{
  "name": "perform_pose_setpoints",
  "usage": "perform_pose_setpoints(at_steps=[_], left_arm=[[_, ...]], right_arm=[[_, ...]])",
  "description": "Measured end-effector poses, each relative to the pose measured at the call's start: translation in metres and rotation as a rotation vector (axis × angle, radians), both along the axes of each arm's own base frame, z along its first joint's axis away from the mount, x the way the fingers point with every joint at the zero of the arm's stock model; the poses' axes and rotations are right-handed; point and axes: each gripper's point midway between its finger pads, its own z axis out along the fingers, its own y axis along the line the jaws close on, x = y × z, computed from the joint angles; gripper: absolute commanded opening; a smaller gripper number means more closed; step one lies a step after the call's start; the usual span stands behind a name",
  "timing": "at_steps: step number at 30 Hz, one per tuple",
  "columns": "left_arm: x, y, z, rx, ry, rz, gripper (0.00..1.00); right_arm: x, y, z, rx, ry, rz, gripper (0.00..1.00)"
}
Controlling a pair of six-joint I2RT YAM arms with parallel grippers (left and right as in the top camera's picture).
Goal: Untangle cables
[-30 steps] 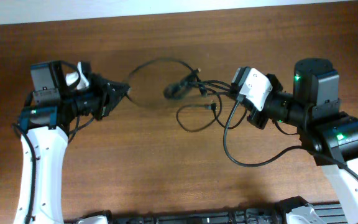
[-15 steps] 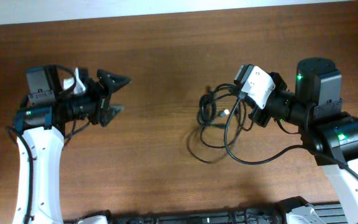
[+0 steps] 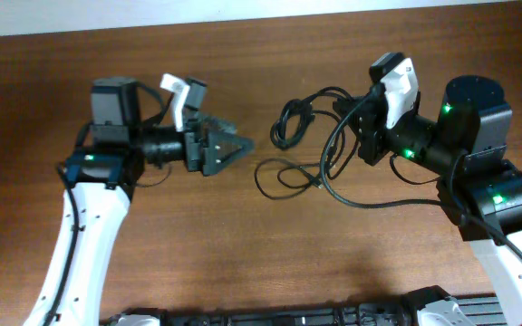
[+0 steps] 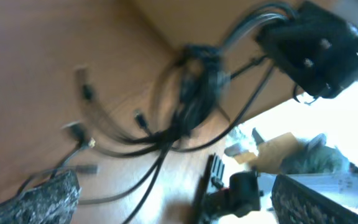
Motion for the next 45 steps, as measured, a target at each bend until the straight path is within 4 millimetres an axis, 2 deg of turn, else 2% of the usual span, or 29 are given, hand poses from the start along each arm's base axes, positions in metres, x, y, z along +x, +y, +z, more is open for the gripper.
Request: perform_pose_setpoints(at_steps=[5,8,11,18,19,20,22,23,28,32,35,37,39,42,45], left_arm=[[-0.010,-0.036,0.019,-0.022,-0.231,-0.126,0.99],[-0.014,-0.053,0.022,-0.006,-0.310,-0.150,0.99],[-0.010,-0.058,0.019,0.021,-0.337,-0.131,0.99],[0.004,-0.055,0.013,0.080,-0.353,-0.055,1.00],[0.005,-0.054,0.012,0.085,-0.354,-0.048,0.88],[0.006,-0.054,0.012,0.089,-0.355,-0.042,0.70],[0.008,-0.054,0.011,0.095,-0.358,-0.036,0.18],[0.008,-0.053,0.011,0.097,-0.360,-0.034,0.00],[0.011,-0.053,0.010,0.108,-0.369,-0.020,0.00],[0.015,-0.052,0.013,0.109,-0.394,-0.008,0.00],[0.016,-0.051,0.015,0.119,-0.434,-0.006,0.00],[0.014,-0.050,0.020,0.123,-0.479,-0.009,0.00],[0.009,-0.048,0.029,0.124,-0.532,-0.011,0.00],[0.003,-0.037,0.050,0.128,-0.641,0.007,0.00],[-0.001,-0.030,0.059,0.136,-0.696,0.017,0.00]], right_arm=[[0.002,0.001,0.005,0.115,0.085,-0.051,0.04],[0.001,0.005,0.013,0.169,0.091,-0.037,0.04],[-0.001,0.010,0.020,0.197,0.078,-0.002,0.04],[-0.011,0.022,0.034,0.265,0.081,0.084,0.04],[-0.012,0.023,0.034,0.273,0.088,0.088,0.04],[-0.012,0.024,0.035,0.278,0.093,0.093,0.04],[-0.014,0.025,0.035,0.285,0.100,0.099,0.04],[-0.014,0.025,0.035,0.287,0.102,0.101,0.04],[-0.015,0.025,0.033,0.291,0.120,0.100,0.04],[-0.018,0.023,0.022,0.233,0.120,0.109,0.05],[-0.020,0.018,0.007,0.150,0.116,0.098,0.19],[-0.022,0.012,-0.008,0.075,0.131,0.082,0.41],[-0.024,0.004,-0.024,-0.015,0.138,0.065,0.55],[-0.026,-0.007,-0.042,-0.158,0.111,0.064,0.64],[-0.025,-0.010,-0.044,-0.259,0.030,0.105,0.69]])
